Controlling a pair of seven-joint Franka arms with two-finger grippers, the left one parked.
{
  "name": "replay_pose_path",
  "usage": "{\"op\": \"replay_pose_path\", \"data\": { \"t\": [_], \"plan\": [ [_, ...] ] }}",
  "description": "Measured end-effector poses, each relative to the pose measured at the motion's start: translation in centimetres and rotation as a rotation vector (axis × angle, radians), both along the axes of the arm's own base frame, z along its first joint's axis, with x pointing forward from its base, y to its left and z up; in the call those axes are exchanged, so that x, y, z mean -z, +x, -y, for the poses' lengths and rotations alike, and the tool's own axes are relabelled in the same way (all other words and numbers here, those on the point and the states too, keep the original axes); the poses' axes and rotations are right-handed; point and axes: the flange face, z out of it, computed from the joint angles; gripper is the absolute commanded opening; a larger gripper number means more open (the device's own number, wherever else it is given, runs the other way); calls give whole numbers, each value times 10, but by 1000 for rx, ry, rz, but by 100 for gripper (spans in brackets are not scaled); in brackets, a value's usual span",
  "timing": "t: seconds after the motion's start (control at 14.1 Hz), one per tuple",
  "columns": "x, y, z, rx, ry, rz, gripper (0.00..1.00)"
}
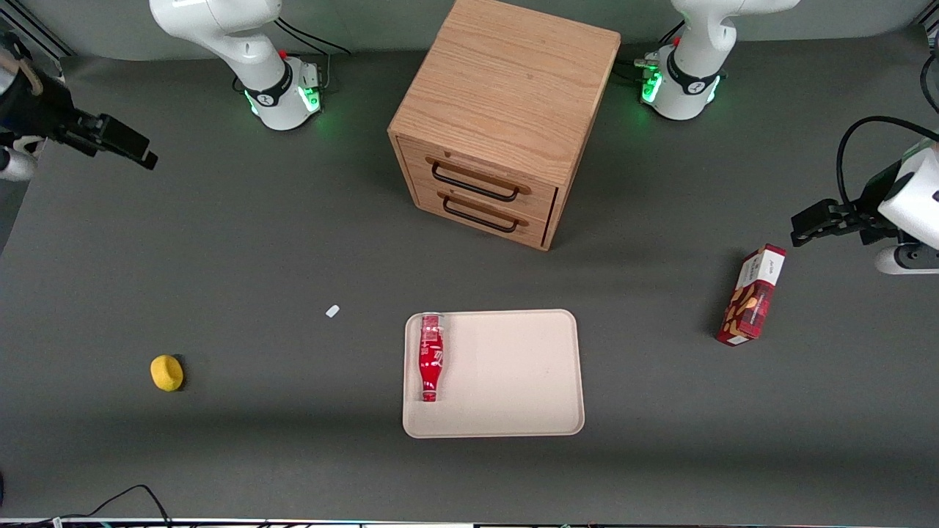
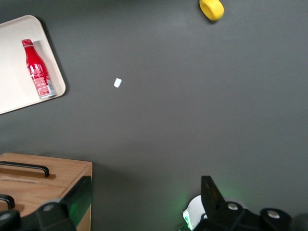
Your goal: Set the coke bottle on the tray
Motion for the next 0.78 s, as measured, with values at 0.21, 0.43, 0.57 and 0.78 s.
{"op": "replay_pose_path", "data": {
  "t": [0.21, 0.43, 0.57, 0.78],
  "plan": [
    [14, -28, 4, -1, 11, 15, 100],
    [20, -35, 3, -5, 13, 17, 100],
    [21, -35, 1, -8, 13, 17, 100],
    [21, -35, -1, -13, 11, 15, 100]
  ]
}}
